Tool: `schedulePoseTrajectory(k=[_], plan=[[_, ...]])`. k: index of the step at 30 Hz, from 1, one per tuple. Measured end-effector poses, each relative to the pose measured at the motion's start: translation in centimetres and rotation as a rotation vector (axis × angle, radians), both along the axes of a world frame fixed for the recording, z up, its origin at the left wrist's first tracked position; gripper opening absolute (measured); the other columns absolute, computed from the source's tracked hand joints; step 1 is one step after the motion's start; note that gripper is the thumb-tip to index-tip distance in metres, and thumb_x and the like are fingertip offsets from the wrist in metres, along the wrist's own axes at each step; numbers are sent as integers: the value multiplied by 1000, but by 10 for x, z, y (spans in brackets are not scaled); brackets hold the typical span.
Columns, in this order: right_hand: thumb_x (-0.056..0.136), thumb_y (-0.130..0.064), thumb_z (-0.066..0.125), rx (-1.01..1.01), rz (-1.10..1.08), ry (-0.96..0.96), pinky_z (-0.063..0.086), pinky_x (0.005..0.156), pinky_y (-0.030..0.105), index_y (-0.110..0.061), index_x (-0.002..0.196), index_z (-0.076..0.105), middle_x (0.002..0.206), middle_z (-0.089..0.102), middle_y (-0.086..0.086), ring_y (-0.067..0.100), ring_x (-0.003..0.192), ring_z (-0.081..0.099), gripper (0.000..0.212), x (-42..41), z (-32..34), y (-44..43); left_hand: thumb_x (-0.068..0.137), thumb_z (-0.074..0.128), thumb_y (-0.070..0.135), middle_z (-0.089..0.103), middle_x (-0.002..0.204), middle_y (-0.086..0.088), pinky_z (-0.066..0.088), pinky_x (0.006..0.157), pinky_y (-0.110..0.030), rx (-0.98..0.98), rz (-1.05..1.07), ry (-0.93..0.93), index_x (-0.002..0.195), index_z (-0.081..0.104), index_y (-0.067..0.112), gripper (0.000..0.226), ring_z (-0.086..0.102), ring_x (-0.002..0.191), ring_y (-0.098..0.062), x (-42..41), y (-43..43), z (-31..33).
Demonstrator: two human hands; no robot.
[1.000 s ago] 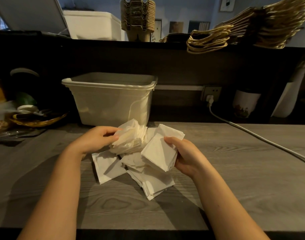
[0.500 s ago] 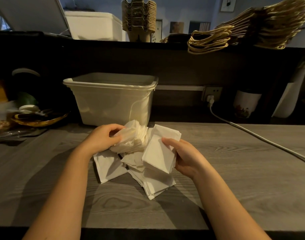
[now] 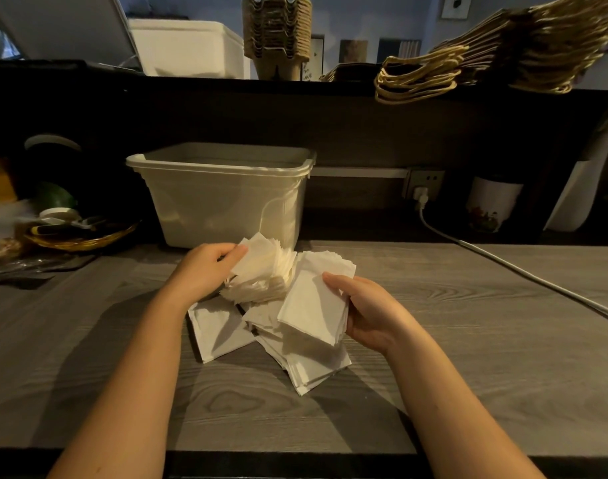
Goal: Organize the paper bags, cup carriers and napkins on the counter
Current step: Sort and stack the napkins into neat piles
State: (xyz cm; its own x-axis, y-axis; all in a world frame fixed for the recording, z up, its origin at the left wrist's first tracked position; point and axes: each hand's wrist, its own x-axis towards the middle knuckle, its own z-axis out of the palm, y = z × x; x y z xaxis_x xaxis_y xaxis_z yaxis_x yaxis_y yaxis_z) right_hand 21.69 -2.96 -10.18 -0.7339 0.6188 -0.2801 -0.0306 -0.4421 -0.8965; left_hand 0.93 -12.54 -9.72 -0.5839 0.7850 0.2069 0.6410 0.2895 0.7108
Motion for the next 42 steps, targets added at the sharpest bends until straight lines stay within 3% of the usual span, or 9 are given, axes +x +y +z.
schedulePoseTrajectory(k=[6,9,15,21,25,29,31,38,42], plan=[[95,-16,52,-3,-5,3,57,63,25,-3,121,51,94,66,9,18,81,65,29,0,0,0,97,44,28,54,66,-2,30,59,-30,-40,-46,33,81,60,2,35,49,68,-18,4,-3,3],[95,-17,52,-2,-5,-6,56,68,28,-3,122,50,97,66,10,19,85,65,31,0,-1,1,96,49,23,62,90,12,39,65,-22,-29,-86,59,98,63,25,14,56,85,-9,5,-2,3],[95,-17,53,6,-9,-22,55,71,28,-2,122,51,97,66,10,19,85,65,31,-1,-2,3,90,58,17,56,94,25,39,66,-14,-29,-139,6,94,58,42,25,52,86,6,3,-2,2],[94,-18,54,8,-12,-27,54,78,31,-2,125,50,102,66,11,21,90,65,34,-1,-3,3,93,47,21,65,91,-15,39,65,-32,-9,106,84,90,63,8,21,59,87,-33,2,5,-2],[94,-18,54,-15,0,-25,57,65,27,-2,126,48,99,66,10,19,85,65,36,-2,-3,2,95,44,25,63,94,-12,55,76,-49,169,317,-17,93,59,14,19,62,84,-33,2,7,0],[95,-14,52,-133,42,35,59,60,29,-1,119,51,92,68,12,20,79,67,28,-3,-2,-4,98,45,22,60,95,0,55,58,-22,470,265,-91,98,57,11,17,62,75,-13,21,6,12],[96,-13,49,-211,79,84,59,63,32,-1,112,54,89,69,13,21,76,68,20,-3,0,-7,97,47,24,61,95,6,54,63,-25,513,162,-93,108,60,15,19,63,76,-7,36,8,15],[99,-16,42,-323,48,201,59,60,36,-1,123,51,92,68,18,26,79,68,30,-5,-1,-6,89,58,13,59,104,22,47,77,-16,377,-283,374,106,61,44,36,59,96,-4,70,12,10],[96,-15,48,-263,22,246,58,57,30,-2,114,61,85,70,13,22,70,69,26,-5,0,-4,83,43,32,64,105,20,50,75,-26,312,-388,570,112,55,45,35,56,99,-1,70,10,9]])
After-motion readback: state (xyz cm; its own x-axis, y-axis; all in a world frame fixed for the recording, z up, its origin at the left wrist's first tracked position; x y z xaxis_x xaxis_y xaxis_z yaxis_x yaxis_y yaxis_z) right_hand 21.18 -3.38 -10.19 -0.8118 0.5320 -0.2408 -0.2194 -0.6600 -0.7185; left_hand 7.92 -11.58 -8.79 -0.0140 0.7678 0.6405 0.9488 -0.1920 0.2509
